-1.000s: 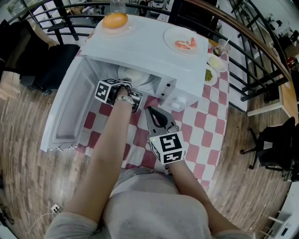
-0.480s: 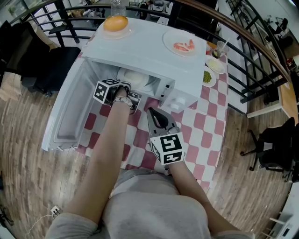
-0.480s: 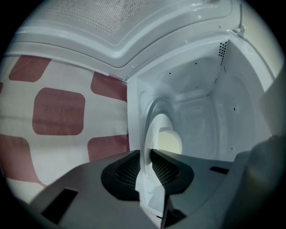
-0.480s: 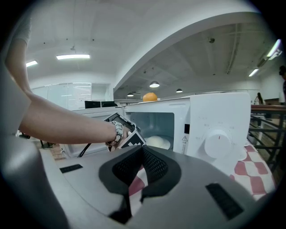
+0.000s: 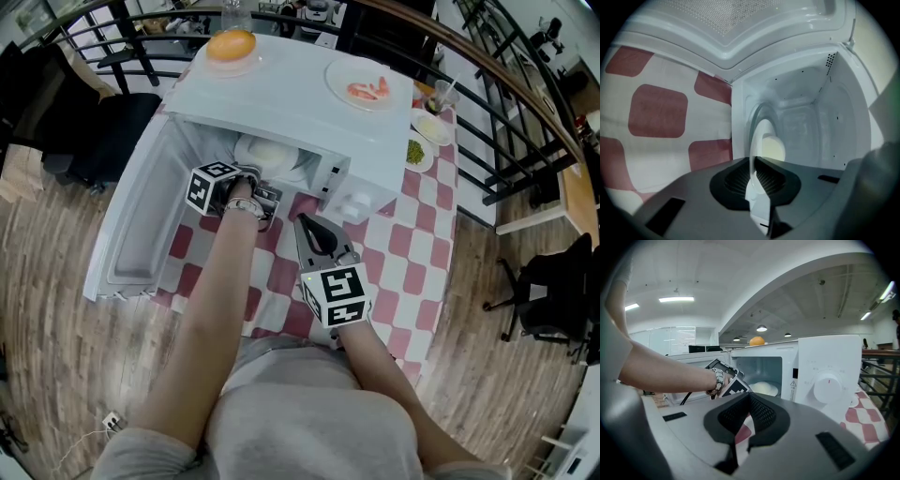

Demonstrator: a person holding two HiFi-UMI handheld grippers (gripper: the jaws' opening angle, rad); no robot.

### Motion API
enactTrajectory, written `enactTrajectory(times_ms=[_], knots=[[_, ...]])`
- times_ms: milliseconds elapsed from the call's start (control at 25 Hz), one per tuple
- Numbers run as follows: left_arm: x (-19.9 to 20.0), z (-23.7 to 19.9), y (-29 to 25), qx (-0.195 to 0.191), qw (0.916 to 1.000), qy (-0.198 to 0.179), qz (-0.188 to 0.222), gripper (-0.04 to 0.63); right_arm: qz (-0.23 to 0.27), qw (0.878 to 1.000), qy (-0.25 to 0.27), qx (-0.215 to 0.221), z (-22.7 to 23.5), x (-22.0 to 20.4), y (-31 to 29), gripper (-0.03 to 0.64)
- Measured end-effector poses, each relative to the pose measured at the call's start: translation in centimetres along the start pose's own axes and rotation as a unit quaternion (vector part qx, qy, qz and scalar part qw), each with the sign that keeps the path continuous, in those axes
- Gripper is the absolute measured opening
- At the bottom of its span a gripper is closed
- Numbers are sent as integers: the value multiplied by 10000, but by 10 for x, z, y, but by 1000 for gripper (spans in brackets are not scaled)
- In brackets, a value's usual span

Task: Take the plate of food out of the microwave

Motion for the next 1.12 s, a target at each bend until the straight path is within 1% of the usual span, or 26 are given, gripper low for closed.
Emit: enactTrajectory(times_ms=[120,280,400,480,560,680,800,960,1120], knots=[[-1,-3,0,-284,9995,100,60,38,3,10000,17,-19,1,-2,-2,23],[-2,-7,2,-791,9964,197,226,32,9,10000,40,-29,2,-3,-3,23],[-1,-9,3,-1095,9935,161,273,29,-15,10000,46,-25,1,-5,-3,23],[0,-8,5,-1259,9916,97,283,11,-34,10000,56,-14,1,-6,-3,23],[0,-7,6,-1354,9902,112,306,11,-41,10000,69,-7,0,-6,-2,23],[-1,-10,9,-1391,9896,116,340,11,-25,10000,84,-4,-1,-6,-2,23],[-2,-11,12,-1469,9885,81,343,11,-22,10000,83,-20,0,-6,0,23],[-3,-6,15,-1668,9853,3,360,11,-18,10000,73,-27,0,-6,2,23],[-5,-2,18,-1730,9843,-70,340,11,20,10000,83,-26,0,-5,5,23]])
Point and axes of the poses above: the fingertips, and each gripper's own axes: y backward along the fingers, z to its right, x out of its top, the point moved 5 cm from there along y, backward along the fingers, and after that the axes turned 13 degrees about -x, right-handed, at the moved point
